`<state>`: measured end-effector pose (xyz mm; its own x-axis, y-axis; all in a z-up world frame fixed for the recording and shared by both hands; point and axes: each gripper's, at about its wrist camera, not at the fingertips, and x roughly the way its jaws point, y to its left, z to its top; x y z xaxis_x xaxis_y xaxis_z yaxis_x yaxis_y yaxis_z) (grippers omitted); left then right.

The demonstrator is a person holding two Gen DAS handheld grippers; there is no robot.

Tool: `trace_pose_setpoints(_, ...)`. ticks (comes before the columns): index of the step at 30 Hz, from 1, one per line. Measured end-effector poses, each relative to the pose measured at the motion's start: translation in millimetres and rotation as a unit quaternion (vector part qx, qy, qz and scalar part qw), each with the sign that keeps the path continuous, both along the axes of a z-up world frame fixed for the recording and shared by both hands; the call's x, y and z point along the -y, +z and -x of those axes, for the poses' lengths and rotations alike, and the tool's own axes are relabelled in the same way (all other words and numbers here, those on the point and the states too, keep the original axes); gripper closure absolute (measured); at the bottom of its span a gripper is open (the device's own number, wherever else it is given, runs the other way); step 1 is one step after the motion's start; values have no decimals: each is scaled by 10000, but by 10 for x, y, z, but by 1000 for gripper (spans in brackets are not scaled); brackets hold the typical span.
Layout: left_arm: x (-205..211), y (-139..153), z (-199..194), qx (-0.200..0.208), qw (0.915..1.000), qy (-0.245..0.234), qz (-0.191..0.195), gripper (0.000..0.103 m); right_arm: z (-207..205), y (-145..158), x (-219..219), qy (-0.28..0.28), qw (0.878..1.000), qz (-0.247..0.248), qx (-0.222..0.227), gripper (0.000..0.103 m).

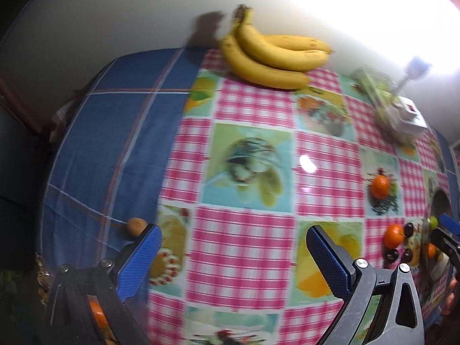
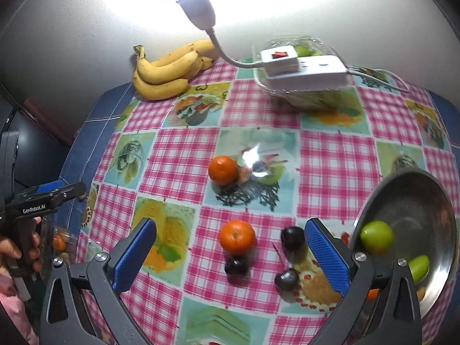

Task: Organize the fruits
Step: 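Withdraw both grippers from the bowl toward the remaining tangerines and plums, then grasp the brown kiwi with the left gripper while the right gripper grasps a tangerine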

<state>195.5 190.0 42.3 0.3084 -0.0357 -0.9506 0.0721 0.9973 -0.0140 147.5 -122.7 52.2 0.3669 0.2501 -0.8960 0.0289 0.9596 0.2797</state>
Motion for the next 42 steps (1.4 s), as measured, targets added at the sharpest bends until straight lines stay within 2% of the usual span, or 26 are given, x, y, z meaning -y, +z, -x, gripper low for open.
trace_pose_setpoints(4,-363,-56,-140,-174,9992,362,-71,13,-154,-44,-23,-21,9999,-47,-156,0)
trace_pose_setpoints(9,-677,-203,-239,-436,9964,727,-48,18,-373,-191,-77,-31,9991,-89,-419,1)
trace_pose_setpoints(11,-766,-279,-276,-537,9951,831,-34,24,-442,-255,-125,-11,9988,-78,-488,1)
trace_pose_setpoints(15,-873,-399,-337,-662,9931,972,-2,30,-576,-410,-228,7,9978,-86,-654,15)
trace_pose_setpoints(18,-909,-488,-373,-761,9921,995,-27,36,-649,-526,-289,31,9970,2,-775,18)
trace_pose_setpoints(20,-929,-548,-396,-814,9916,1007,-45,42,-686,-595,-313,36,9964,19,-843,25)
trace_pose_setpoints(21,-941,-578,-403,-843,9912,1015,-49,43,-699,-621,-318,18,9962,14,-869,33)
trace_pose_setpoints(23,-969,-631,-412,-906,9902,1056,-73,48,-729,-671,-325,-12,9956,35,-935,35)
trace_pose_setpoints(26,-1007,-705,-418,-1017,9889,1074,-118,51,-771,-711,-335,-18,9952,73,-976,45)
trace_pose_setpoints(29,-1064,-763,-437,-1074,9880,1102,-134,57,-804,-744,-353,-17,9948,78,-1014,48)
trace_pose_setpoints(31,-1131,-805,-411,-1120,9872,1130,-139,62,-823,-763,-362,-15,9946,86,-1036,54)
trace_pose_setpoints(35,-1229,-908,-337,-1223,9852,1198,-33,73,-865,-802,-386,-41,9942,164,-1065,56)
trace_pose_setpoints(37,-1255,-930,-319,-1221,9848,1234,-25,74,-891,-811,-382,-86,9942,152,-1062,60)
trace_pose_setpoints(42,-1310,-1005,-295,-1223,9844,1267,30,76,-929,-838,-356,-139,9937,138,-1101,60)
